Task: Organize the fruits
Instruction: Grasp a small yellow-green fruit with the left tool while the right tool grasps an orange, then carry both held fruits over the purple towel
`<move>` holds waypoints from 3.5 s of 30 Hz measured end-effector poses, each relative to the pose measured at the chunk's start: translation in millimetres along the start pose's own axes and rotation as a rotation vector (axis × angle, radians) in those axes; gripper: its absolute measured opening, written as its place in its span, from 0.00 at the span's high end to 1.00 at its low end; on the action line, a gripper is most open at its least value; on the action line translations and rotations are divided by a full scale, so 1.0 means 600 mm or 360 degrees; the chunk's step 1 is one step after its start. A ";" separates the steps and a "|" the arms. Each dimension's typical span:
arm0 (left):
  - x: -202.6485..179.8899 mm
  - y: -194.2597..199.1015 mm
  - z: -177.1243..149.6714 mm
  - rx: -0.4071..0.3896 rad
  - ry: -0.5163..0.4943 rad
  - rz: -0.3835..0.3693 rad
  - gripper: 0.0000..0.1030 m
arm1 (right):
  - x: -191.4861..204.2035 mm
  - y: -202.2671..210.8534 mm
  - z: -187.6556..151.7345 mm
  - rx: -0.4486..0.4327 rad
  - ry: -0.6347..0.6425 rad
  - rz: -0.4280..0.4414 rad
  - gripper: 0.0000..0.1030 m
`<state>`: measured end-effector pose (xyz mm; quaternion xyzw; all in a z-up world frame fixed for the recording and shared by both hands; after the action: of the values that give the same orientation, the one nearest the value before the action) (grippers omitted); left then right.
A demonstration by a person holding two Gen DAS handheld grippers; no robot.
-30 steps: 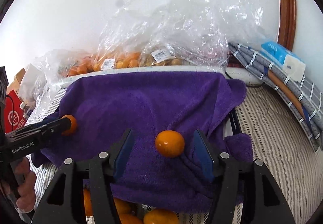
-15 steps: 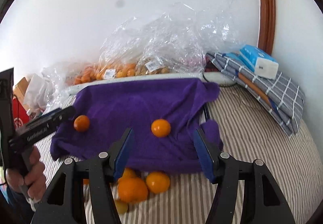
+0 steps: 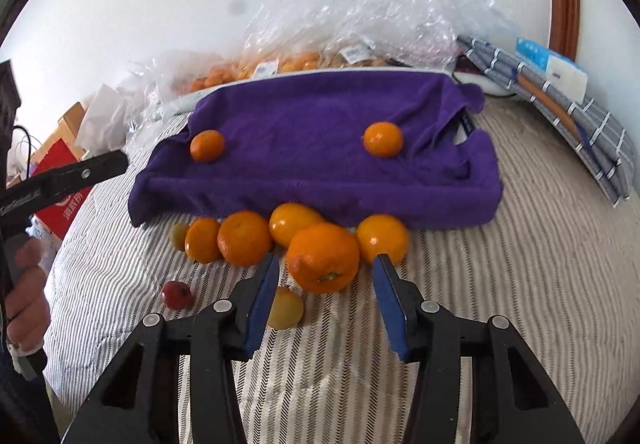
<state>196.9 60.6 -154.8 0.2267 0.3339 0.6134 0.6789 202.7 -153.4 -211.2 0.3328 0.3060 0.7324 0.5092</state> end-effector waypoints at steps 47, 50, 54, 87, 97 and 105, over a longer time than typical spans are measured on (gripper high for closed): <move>-0.008 -0.082 -0.058 0.0023 0.0091 -0.0208 0.77 | -0.051 0.018 -0.047 -0.0084 -0.0020 -0.0072 0.59; -0.003 -0.074 -0.055 -0.0029 0.0134 -0.0231 0.77 | -0.060 0.021 -0.046 -0.0096 -0.0062 -0.0055 0.59; -0.003 -0.074 -0.052 -0.0046 0.0164 -0.0275 0.77 | -0.064 0.028 -0.045 -0.0125 -0.0092 -0.0028 0.59; 0.000 -0.054 0.099 -0.0256 0.0122 -0.0125 0.77 | -0.094 0.036 0.122 -0.0311 -0.0197 -0.0048 0.59; 0.019 -0.110 0.069 -0.0148 0.0147 -0.0112 0.77 | -0.114 -0.037 0.122 -0.0286 -0.0265 -0.0003 0.59; 0.021 -0.122 0.064 -0.0091 0.0200 -0.0158 0.77 | -0.118 -0.050 0.112 -0.0236 -0.0250 -0.0017 0.59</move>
<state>275.1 66.1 -183.5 0.1516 0.3691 0.6013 0.6923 290.8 -204.8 -207.5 0.3489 0.2119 0.7220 0.5587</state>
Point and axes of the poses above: each gripper's, at about its wrist camera, not at the fingertips, and y roughly against the way its jaws point, x to its left, z to its top, the point moved 6 cm from there along -y, roughly the way its jaws point, and after that the axes turned 2 degrees about x, right-handed, at the moved point
